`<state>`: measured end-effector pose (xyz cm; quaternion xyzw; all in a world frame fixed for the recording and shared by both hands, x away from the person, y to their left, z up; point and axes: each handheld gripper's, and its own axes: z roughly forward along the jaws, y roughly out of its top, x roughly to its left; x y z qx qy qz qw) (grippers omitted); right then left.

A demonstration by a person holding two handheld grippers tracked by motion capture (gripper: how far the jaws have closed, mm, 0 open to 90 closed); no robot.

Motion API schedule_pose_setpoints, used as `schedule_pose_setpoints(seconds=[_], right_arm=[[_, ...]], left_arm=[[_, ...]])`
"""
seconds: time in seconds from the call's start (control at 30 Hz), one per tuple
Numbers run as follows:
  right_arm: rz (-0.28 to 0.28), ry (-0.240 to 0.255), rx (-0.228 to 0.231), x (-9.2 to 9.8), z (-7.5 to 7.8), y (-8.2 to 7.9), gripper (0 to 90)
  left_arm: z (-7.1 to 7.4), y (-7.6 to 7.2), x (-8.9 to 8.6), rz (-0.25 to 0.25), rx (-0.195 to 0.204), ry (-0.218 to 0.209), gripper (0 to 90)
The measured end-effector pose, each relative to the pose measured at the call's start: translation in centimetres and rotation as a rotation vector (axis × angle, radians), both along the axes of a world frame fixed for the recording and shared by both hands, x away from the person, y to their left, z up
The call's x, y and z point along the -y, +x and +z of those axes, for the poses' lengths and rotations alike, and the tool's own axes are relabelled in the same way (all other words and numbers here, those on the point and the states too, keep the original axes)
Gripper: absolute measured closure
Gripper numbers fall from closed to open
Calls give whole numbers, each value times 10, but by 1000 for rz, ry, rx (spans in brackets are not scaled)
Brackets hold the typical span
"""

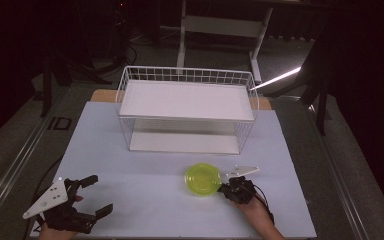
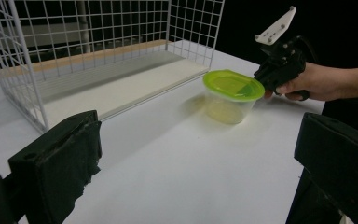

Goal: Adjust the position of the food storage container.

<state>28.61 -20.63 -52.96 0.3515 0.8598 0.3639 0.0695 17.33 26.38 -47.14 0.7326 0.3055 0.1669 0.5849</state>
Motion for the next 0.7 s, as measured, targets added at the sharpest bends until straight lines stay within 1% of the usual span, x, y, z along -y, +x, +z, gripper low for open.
schedule_pose_setpoints(seconds=[0.03, 0.1, 0.2, 0.27, 0.33, 0.37, 0.53, 0.7], right_arm=[[8, 8, -4, -3, 0, -2, 900], [16, 5, -4, -8, 0, -3, 900], [22, 13, -15, -16, -1, -1, 900], [25, 7, -17, -20, -1, 0, 900], [30, 14, -21, -27, -2, 4, 900], [35, 7, -13, -30, -2, 6, 900], [42, 17, -13, -43, -2, 15, 900], [63, 21, -14, -55, -3, 16, 900]], left_arm=[[0, 0, 0, -2, 0, 2, 15], [0, 1, 1, -3, -1, 4, 15], [0, 1, 2, -6, -2, 7, 15], [0, 1, 3, -6, -1, 9, 14], [0, 1, 3, -10, -4, 11, 15], [-1, 2, 3, -12, -4, 13, 15], [-1, 2, 4, -14, -7, 14, 15], [0, 2, 4, -16, -11, 18, 15]])
